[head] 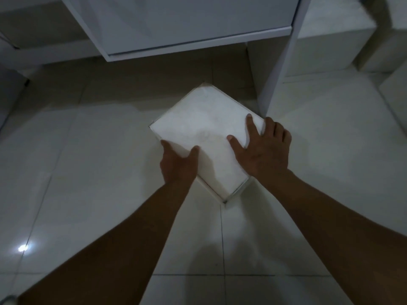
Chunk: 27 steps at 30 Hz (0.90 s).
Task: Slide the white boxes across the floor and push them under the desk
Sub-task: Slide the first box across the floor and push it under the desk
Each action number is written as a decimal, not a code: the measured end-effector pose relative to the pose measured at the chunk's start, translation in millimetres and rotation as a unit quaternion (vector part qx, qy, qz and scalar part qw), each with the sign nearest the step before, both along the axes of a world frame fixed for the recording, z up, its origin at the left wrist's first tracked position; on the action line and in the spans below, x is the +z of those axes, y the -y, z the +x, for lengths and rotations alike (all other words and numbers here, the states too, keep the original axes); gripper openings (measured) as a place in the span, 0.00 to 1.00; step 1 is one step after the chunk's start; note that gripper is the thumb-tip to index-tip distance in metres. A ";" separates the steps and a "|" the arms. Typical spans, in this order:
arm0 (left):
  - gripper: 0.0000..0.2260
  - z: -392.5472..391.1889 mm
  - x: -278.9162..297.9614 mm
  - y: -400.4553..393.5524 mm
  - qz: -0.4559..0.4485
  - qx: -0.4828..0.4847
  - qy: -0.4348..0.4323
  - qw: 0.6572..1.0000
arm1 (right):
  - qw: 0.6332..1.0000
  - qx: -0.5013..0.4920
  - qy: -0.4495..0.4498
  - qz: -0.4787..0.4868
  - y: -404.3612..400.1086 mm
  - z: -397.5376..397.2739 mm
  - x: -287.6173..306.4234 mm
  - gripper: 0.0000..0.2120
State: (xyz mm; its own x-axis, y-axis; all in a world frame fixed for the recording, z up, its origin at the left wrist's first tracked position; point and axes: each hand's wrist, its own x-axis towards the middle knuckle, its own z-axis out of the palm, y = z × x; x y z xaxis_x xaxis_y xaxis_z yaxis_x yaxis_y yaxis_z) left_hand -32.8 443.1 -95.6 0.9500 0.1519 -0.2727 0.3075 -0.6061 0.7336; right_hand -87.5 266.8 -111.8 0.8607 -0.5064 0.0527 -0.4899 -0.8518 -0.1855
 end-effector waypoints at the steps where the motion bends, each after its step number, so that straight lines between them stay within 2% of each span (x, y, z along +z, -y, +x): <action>1: 0.43 4.4 -0.6 0.4 -0.001 -0.005 0.001 1.000 | 1.000 -0.008 0.005 -0.003 -2.0 -3.3 0.2 0.37; 6: 0.39 33.2 1.0 8.5 -0.084 -0.070 -0.007 0.994 | 0.998 -0.064 -0.012 -0.010 -10.1 -23.2 3.1 0.38; 8: 0.38 43.0 1.6 12.3 -0.086 -0.095 -0.015 0.992 | 0.996 -0.082 -0.028 0.002 -12.6 -30.2 4.1 0.39; 10: 0.38 46.1 -0.2 14.9 -0.049 -0.119 -0.020 0.991 | 0.997 -0.075 -0.016 0.011 -11.9 -37.1 6.0 0.38; 12: 0.37 39.3 -0.1 15.4 0.048 -0.170 0.021 0.984 | 0.998 -0.008 0.059 0.022 -5.6 -44.3 6.5 0.35; 14: 0.35 27.4 4.1 8.4 0.137 -0.263 0.108 0.949 | 0.981 0.130 0.134 0.046 5.8 -53.3 4.2 0.32; 16: 0.37 17.3 9.6 -6.4 0.178 -0.405 0.175 0.879 | 0.949 0.253 0.170 0.083 17.6 -61.8 -0.7 0.32; 18: 0.45 8.6 13.3 -22.1 0.211 -0.523 0.178 0.807 | 0.937 0.297 0.160 0.091 25.8 -66.8 -3.7 0.36; 20: 0.54 1.8 13.1 -30.6 0.255 -0.574 0.163 0.761 | 0.946 0.301 0.106 0.066 27.6 -66.0 -2.4 0.42; 23: 0.60 -1.9 9.3 -29.4 0.297 -0.589 0.168 0.733 | 0.949 0.314 0.018 0.034 29.0 -63.9 0.7 0.49; 27: 0.55 7.0 7.9 -25.4 0.279 -0.586 0.177 0.740 | 0.942 0.335 -0.020 -0.001 38.9 -59.5 1.4 0.47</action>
State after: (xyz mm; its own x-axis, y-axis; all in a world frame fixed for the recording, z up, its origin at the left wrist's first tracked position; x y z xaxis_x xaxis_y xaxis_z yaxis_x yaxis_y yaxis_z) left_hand -25.7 468.5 -87.7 0.5160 -0.8374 -0.1804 -0.8201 -0.5438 0.1783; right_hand -147.0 227.8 -110.3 0.9884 0.1514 0.0137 0.1514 -0.9726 -0.1766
